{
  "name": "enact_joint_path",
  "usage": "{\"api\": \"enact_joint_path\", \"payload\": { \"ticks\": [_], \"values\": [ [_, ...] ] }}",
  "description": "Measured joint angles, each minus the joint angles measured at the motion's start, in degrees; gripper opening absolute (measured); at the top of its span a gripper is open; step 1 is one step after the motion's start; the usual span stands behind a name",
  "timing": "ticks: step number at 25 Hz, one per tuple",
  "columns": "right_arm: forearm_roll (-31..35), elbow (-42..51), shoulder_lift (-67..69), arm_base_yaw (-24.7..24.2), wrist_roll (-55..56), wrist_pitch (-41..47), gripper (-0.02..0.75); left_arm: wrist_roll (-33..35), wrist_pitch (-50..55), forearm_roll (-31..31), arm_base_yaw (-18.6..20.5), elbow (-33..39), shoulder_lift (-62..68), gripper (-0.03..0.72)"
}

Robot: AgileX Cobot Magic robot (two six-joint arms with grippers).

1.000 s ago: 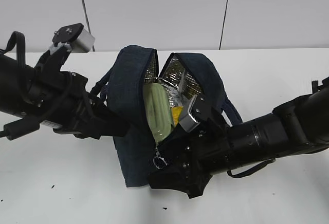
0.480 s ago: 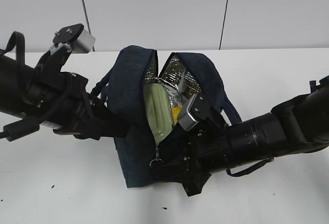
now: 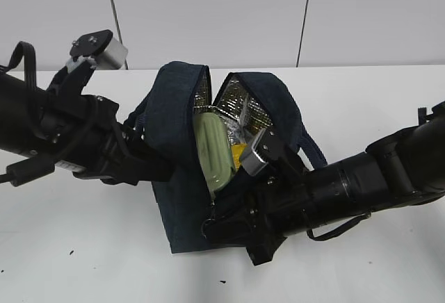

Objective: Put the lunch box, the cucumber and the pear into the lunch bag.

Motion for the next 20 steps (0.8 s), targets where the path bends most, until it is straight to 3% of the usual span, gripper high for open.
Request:
{"api": "enact_joint_path", "payload": {
  "ticks": [7,10,13,15,20],
  "values": [
    [-1.18,-0.1,-0.26,0.0,4.51,0.1,0.006,0.0,-0.65,-0.87,0.0,0.0,0.0,0.014],
    [-2.87,-0.1,-1.33,0.0,6.69,-0.01,0.006,0.0,-0.85,-1.43,0.0,0.0,0.0,0.119],
    [-4.63,-0.1,-3.6,0.0,9.15,-1.4,0.006,0.0,-1.1,-1.28,0.0,0.0,0.0,0.296],
    [-5.89,-0.1,-4.97,0.0,11.42,-2.35,0.006,0.0,-1.05,-0.3,0.0,0.0,0.0,0.367],
    [-9.48,-0.1,-7.31,0.0,17.12,-3.06,0.006,0.0,1.17,2.43,0.0,0.0,0.0,0.409]
  ]
}}
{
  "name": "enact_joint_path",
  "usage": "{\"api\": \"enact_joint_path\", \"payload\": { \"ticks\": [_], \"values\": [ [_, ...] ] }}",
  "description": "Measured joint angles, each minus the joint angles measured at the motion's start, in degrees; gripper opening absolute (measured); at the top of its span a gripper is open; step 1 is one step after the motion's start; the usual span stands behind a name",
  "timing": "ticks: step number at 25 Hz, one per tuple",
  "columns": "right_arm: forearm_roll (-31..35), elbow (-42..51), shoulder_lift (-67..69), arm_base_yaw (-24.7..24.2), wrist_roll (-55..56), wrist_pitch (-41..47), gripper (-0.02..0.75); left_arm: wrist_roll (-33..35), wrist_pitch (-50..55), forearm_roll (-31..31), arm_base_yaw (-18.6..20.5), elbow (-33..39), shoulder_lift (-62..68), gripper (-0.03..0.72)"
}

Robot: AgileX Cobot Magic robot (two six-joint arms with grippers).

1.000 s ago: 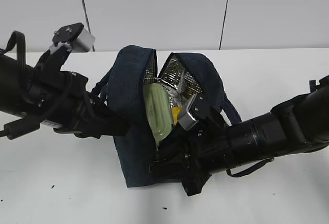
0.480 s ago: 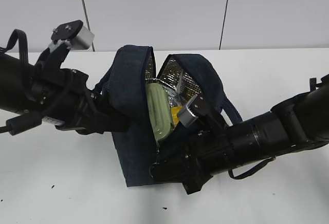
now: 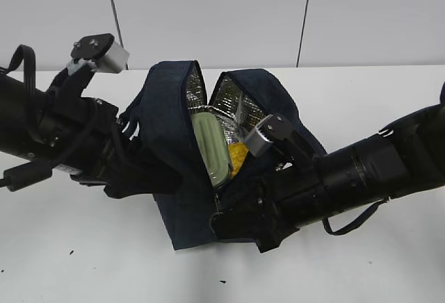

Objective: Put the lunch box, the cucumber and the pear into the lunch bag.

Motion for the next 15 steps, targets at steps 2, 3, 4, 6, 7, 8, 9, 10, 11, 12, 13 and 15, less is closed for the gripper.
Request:
{"api": "enact_joint_path", "payload": {
  "ticks": [2,3,4,6,7,8,9,10,11,12,13,15],
  "values": [
    [-0.71,0.0,-0.68,0.0,1.6,-0.13,0.006,0.0,1.42,1.17,0.0,0.0,0.0,0.412],
    [-1.18,0.0,-0.83,0.0,2.38,-0.16,0.006,0.0,2.03,1.65,0.0,0.0,0.0,0.412],
    [-1.61,0.0,-1.12,0.0,3.29,-0.26,0.006,-0.12,2.52,2.23,0.0,0.0,0.06,0.413],
    [-2.34,0.0,-1.72,0.0,4.92,-0.29,0.006,-0.4,2.88,2.98,0.0,0.0,0.12,0.414],
    [-2.78,0.0,-1.95,0.0,5.94,-0.29,0.006,-0.51,2.88,3.03,-0.06,0.0,0.25,0.414],
    [-3.3,0.0,-2.21,0.0,6.78,-0.29,0.006,-0.57,2.9,3.03,-0.12,0.0,0.55,0.414],
    [-3.69,0.0,-2.49,0.0,7.23,-0.39,0.006,-0.57,2.9,2.97,-0.33,0.0,0.87,0.414],
    [-3.86,0.0,-2.72,0.0,7.71,-0.39,0.006,-0.69,2.9,2.97,-0.56,0.0,1.44,0.414],
    [-4.11,0.0,-3.13,0.0,8.02,-0.39,0.006,-0.74,2.9,2.92,-0.82,0.0,2.05,0.414],
    [-4.38,0.0,-3.6,0.0,8.25,-0.39,0.006,-0.7,2.9,2.76,-1.14,0.0,2.71,0.414],
    [-4.6,0.0,-4.09,0.0,8.54,-0.39,0.006,-0.7,2.9,2.4,-1.44,0.0,3.19,0.414],
    [-5.06,0.0,-5.18,0.0,9.24,-0.39,0.006,-0.75,2.74,1.21,-1.72,0.0,4.01,0.412]
  ]
}}
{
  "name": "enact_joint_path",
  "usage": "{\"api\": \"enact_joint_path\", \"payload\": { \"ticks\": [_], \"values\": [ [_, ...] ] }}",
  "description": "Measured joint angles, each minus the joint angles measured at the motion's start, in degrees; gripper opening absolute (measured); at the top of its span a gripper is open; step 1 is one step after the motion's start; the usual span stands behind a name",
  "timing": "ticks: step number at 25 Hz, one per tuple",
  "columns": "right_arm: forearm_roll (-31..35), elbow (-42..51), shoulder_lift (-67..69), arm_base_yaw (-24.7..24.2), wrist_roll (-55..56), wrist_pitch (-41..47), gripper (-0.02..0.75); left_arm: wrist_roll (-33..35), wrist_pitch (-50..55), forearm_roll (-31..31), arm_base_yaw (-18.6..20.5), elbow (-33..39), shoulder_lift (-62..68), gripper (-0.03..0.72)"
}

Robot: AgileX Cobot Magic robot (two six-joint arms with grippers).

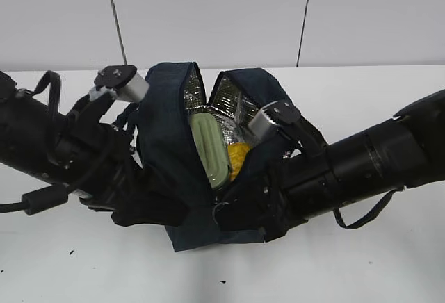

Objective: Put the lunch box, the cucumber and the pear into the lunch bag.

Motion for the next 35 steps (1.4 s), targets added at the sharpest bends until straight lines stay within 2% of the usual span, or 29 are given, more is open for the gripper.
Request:
{"api": "enact_joint_path", "payload": {
  "ticks": [8,17,26,29,35],
  "values": [
    [-0.83,0.0,-3.83,0.0,1.19,0.0,0.006,0.0,-4.1,-1.58,-0.18,0.0,0.16,0.401],
    [-5.11,-3.23,-5.78,0.0,7.42,0.59,0.006,0.0,-5.28,-1.98,-0.18,0.0,0.16,0.296],
    [-8.12,-7.15,-5.78,0.0,11.46,2.54,0.006,0.0,-5.88,-6.29,-0.18,0.0,2.15,0.274],
    [-9.0,-8.29,-5.78,0.0,12.97,3.13,0.006,0.0,-5.88,-6.82,-0.18,0.0,4.72,0.213],
    [-10.34,-9.46,-5.78,0.0,14.18,3.66,0.006,-0.05,-6.05,-7.13,-0.18,0.0,5.84,0.043]
  ]
}}
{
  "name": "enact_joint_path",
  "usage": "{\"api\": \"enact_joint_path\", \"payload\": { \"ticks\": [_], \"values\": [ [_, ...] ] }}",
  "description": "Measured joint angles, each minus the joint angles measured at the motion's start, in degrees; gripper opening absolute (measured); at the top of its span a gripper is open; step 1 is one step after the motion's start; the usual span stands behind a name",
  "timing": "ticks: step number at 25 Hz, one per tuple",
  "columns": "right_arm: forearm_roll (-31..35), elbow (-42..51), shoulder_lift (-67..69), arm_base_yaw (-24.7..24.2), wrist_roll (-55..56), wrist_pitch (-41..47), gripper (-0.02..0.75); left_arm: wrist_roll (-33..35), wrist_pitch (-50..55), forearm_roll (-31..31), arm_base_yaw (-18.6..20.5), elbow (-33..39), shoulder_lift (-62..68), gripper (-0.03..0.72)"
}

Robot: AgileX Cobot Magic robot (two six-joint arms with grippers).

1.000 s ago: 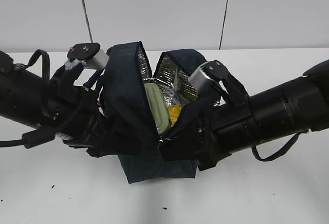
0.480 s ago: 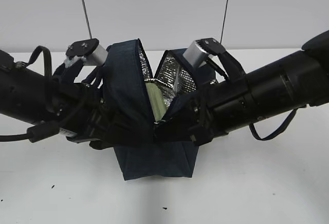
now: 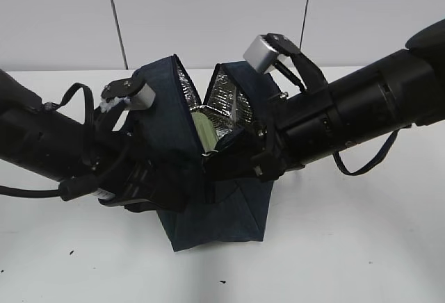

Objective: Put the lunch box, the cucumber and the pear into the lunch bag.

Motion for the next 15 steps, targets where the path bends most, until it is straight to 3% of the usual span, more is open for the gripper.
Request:
{"api": "enact_joint_path", "payload": {
  "ticks": [4,15],
  "values": [
    [-0.4,-0.91,0.0,0.0,0.12,0.1,0.006,0.0,0.05,1.66,0.0,-0.02,0.0,-0.006],
    [-2.88,-4.68,-0.13,0.0,3.19,0.8,0.006,-0.05,2.36,8.78,0.5,-0.14,0.02,-0.014]
  ]
}}
